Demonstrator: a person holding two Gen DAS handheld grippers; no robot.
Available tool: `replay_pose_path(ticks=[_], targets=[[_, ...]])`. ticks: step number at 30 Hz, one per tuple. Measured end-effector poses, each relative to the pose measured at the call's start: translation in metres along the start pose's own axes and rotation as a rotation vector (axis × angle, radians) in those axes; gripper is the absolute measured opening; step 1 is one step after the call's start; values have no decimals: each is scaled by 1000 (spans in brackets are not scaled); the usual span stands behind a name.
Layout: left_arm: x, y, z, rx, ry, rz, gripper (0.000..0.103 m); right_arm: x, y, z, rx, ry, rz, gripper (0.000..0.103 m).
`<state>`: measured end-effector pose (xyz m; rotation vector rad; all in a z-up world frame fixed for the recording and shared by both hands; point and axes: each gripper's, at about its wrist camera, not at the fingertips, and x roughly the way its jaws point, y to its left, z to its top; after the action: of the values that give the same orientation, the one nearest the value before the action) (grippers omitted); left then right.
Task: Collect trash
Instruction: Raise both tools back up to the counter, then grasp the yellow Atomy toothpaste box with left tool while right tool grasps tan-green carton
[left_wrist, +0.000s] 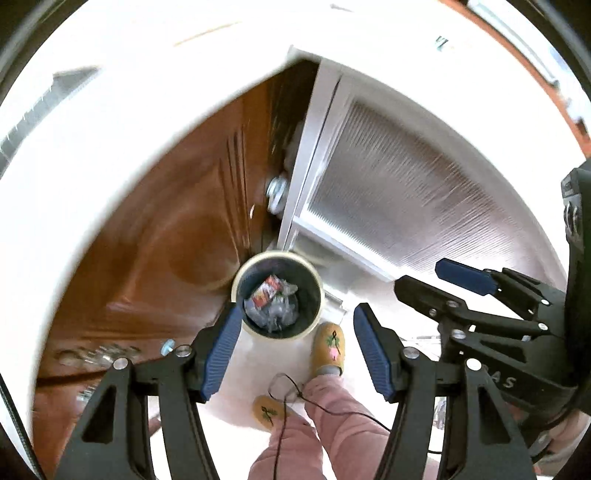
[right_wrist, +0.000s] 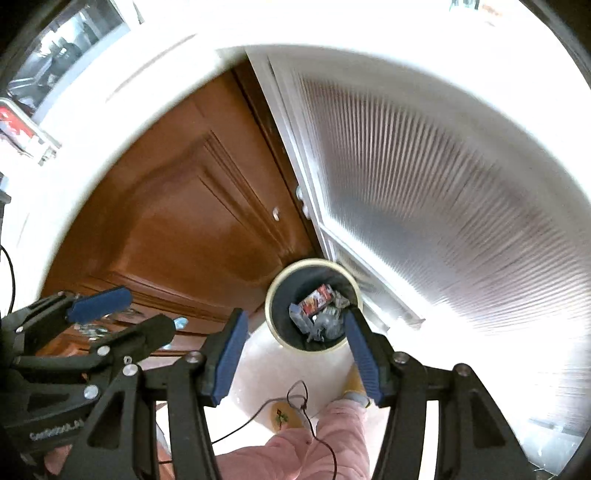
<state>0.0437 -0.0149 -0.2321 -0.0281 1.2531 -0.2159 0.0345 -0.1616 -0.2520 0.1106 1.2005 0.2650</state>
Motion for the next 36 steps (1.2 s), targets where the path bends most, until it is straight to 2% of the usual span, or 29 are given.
replay_pose_path(ticks=[5,10,13,18,20,22,26,30,36], targets=[[-63,-13,32,24,-82,-54,61,-69,3,20,-9,-102,-4,56],[-118,-45,75,99,-180,-61,61,-132,-10,49,-15,-207,-36,56],[-137,-63,98,137,-225,-69,61,-164,-24,71,-14,-263,-61,56],[-162,-108,160,214,-287,-77,62,-204,-57,117,-4,-354,-101,56],[-163,-120,178,235,-301,-72,62,-214,-72,139,-1,-386,-115,56],[-160,-138,210,253,-315,-66,64,-222,-90,158,4,-411,-122,56],[-136,-167,264,260,-313,-48,67,-232,-122,200,32,-461,-139,56],[-93,-187,315,248,-268,-60,67,-216,-154,236,87,-458,-138,56],[-20,-208,365,220,-200,-79,67,-170,-191,270,160,-419,-153,56]])
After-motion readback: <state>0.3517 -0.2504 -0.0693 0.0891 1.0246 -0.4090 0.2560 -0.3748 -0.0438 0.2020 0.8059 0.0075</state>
